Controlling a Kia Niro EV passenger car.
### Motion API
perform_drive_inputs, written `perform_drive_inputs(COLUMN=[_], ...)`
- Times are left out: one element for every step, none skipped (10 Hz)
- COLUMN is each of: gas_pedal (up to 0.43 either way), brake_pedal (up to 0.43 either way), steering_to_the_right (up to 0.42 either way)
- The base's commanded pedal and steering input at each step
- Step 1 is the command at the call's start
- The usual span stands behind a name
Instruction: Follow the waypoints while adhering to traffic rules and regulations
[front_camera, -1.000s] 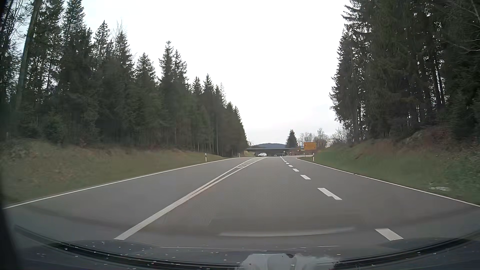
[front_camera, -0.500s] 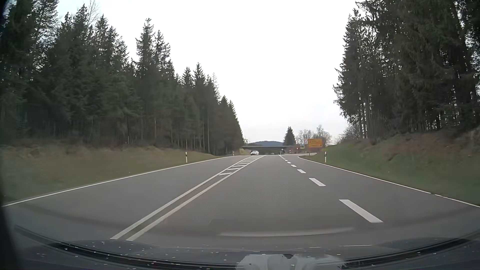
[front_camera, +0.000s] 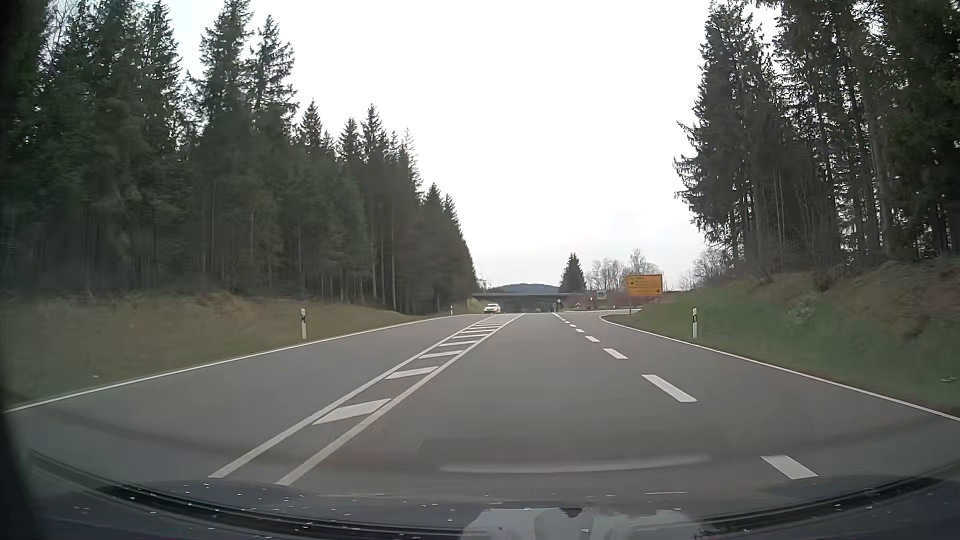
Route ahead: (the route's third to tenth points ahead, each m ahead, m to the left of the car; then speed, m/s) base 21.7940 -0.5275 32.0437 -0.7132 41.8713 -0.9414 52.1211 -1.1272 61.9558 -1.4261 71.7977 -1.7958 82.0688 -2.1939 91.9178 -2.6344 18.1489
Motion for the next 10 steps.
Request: perform_drive_inputs(gas_pedal=[0.22,0.22,0.22,0.22,0.209,0.209,0.209,0.209,0.209,0.209], brake_pedal=[0.0,0.0,0.0,0.0,0.0,0.0,0.0,0.0,0.0,0.0], steering_to_the_right=[0.008,0.008,0.008,0.008,0.008,0.007,0.007,0.007,0.007,0.005])
